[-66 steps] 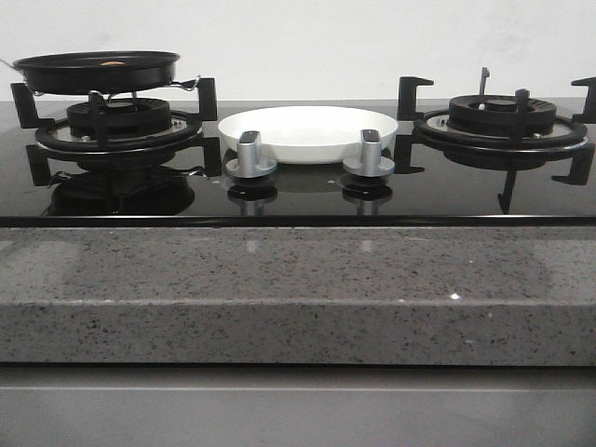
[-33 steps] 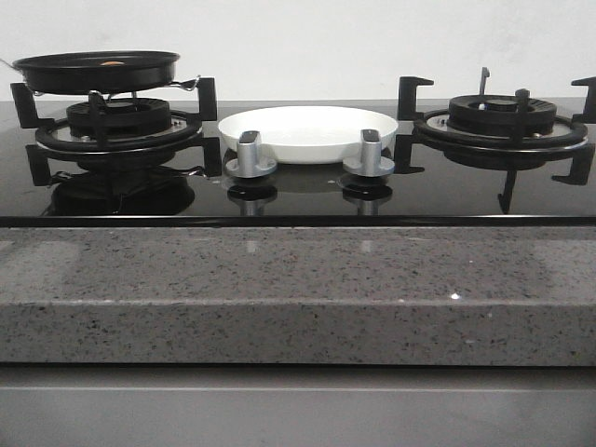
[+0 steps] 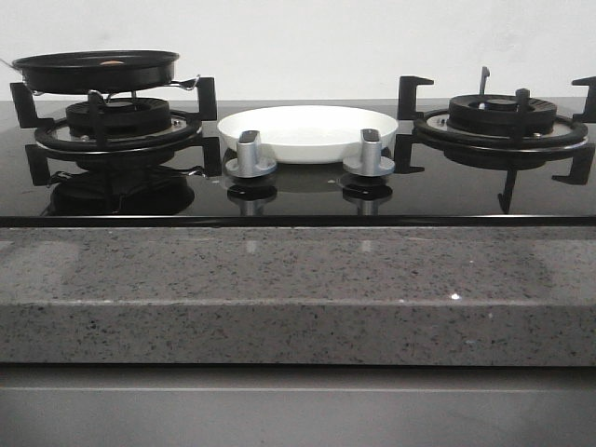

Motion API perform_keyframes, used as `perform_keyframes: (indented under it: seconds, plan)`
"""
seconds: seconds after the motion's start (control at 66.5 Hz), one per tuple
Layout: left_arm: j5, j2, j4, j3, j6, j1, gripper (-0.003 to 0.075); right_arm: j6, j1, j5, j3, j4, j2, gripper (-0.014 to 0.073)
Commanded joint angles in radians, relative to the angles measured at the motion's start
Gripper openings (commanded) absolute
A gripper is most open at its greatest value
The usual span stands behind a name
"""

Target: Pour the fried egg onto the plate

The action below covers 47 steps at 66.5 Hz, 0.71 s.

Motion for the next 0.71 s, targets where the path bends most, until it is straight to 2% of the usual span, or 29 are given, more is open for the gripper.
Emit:
perform_keyframes:
  seconds: [0.0, 0.301, 0.692]
  plan:
    - [0.040, 0.083, -0.010, -0.133, -0.004, 0.000, -0.0020, -0.007, -0.006, 0.015, -0.140, -0.016, 0.077, -0.0067]
    - [0.286, 0.363, 0.012, -0.418, -0.002, 0.000, -0.0020, -0.007, -0.006, 0.195, -0.419, -0.015, 0.300, -0.0067]
    - [0.260, 0.497, 0.008, -0.425, -0.002, 0.000, -0.0020, -0.007, -0.006, 0.195, -0.426, -0.015, 0.359, -0.0067]
